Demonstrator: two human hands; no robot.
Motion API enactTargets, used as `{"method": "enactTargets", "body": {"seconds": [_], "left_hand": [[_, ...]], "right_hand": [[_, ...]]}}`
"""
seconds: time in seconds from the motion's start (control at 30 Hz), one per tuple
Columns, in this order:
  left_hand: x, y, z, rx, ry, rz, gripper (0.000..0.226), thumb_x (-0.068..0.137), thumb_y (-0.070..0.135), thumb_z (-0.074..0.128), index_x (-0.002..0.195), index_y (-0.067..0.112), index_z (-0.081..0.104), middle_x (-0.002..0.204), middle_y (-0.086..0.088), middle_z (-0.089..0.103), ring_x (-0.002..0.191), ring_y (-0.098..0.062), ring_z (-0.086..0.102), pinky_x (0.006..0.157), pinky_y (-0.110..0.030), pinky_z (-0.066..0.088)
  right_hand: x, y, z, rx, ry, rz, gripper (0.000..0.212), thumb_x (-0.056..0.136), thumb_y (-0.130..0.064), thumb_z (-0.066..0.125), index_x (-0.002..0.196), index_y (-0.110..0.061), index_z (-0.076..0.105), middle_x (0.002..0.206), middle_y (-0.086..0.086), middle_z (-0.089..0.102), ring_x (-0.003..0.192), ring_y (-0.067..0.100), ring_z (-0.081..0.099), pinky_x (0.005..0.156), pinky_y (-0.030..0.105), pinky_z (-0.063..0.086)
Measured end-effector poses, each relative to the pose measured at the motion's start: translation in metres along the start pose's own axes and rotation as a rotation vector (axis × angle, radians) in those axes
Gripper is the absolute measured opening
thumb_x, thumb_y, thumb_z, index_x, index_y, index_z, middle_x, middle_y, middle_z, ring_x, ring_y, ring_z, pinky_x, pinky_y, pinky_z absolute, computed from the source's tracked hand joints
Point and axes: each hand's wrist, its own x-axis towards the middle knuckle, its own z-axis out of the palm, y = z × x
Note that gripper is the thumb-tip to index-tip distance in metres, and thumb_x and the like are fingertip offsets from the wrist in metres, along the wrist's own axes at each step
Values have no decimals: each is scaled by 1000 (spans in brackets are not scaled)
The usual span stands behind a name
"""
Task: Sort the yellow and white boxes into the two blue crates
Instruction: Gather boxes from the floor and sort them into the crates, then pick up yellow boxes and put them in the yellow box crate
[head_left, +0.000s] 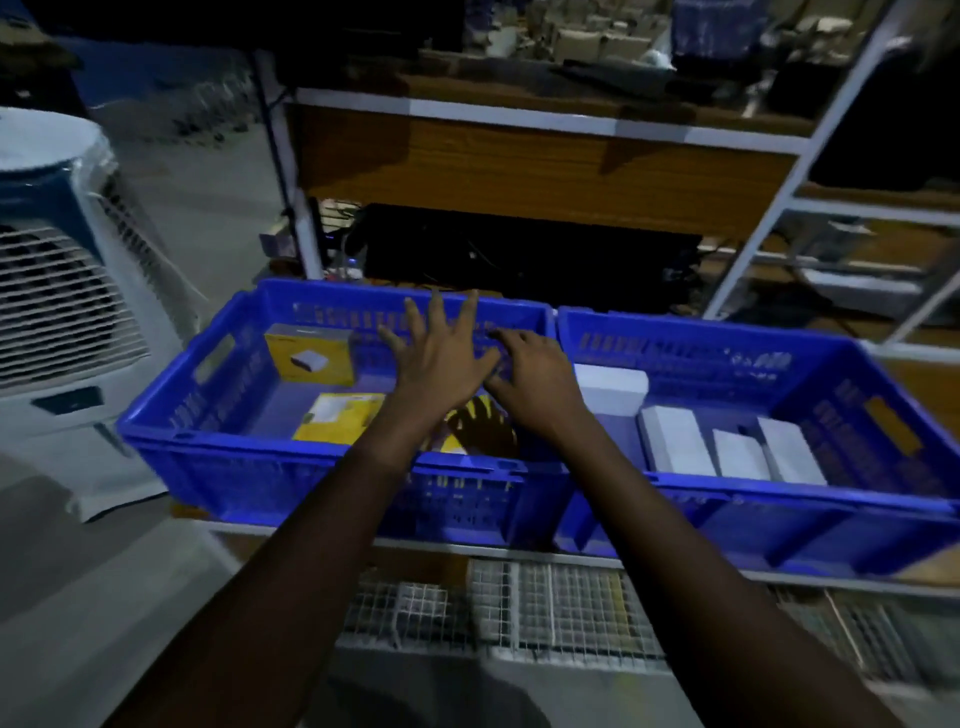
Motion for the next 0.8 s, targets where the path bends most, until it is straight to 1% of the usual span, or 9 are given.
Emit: {"method": "enactTargets", "body": {"seconds": [0.07,0.17,0.27,0.37,0.47,0.57,0.67,0.73,0.8], "left_hand": [[-2,36,12,21,45,111,81,92,61,44,154,36,-1,163,-12,-7,147,-43,-7,108,-73,3],[-10,86,31,8,64,239,83,91,60,45,154,37,-4,163,-12,-10,147,-44,-10,108,-73,3],[-23,135,49,-13,38,352,85,91,59,49,154,37,-4,163,-11,-11,147,-43,-10,108,-73,4],[-44,186,66,-31,-10,456,86,90,58,50,154,37,-3,163,-9,-10,148,-41,-10,109,-72,6],[-73,237,80,-54,-66,559,83,92,56,49,154,37,-4,163,-10,-11,148,-40,-11,111,-71,7],[-109,286,98,-62,-123,674,80,93,58,44,154,38,-3,163,-8,-11,148,-39,-10,111,-69,7],[-155,336,118,-63,-181,764,79,93,59,44,154,37,-1,164,-9,-8,148,-40,-8,111,-71,8],[-192,371,129,-80,-253,804,79,93,60,42,154,36,-2,164,-8,-9,149,-39,-9,111,-70,7],[-233,408,138,-99,-321,843,78,94,61,41,153,39,-5,164,-7,-10,149,-39,-10,111,-70,5]], "right_hand": [[-18,21,-14,-64,45,60,71,74,-50,36,135,-17,53,131,14,58,120,39,51,98,50,42],[-54,60,-35,-159,98,198,66,82,-50,43,141,-21,47,146,16,45,137,41,36,108,58,28],[-97,100,-58,-217,133,319,74,85,-65,30,146,-23,40,153,16,36,143,42,25,110,64,20],[-143,136,-85,-255,175,452,78,83,-67,24,147,-23,38,154,15,33,144,41,24,110,65,20],[-195,165,-110,-285,217,568,77,80,-65,32,144,-24,42,151,14,38,141,41,30,108,66,25],[-254,189,-129,-292,241,672,80,79,-67,33,145,-23,40,151,15,38,141,42,30,108,65,25],[-321,209,-147,-326,288,759,79,83,-64,33,148,-21,35,152,16,37,141,43,29,107,68,24],[-368,219,-159,-345,304,824,79,83,-62,32,151,-22,26,155,14,32,143,41,24,109,67,21],[-419,229,-169,-397,330,865,77,87,-56,37,153,-22,18,156,14,29,144,41,22,109,67,23]]}}
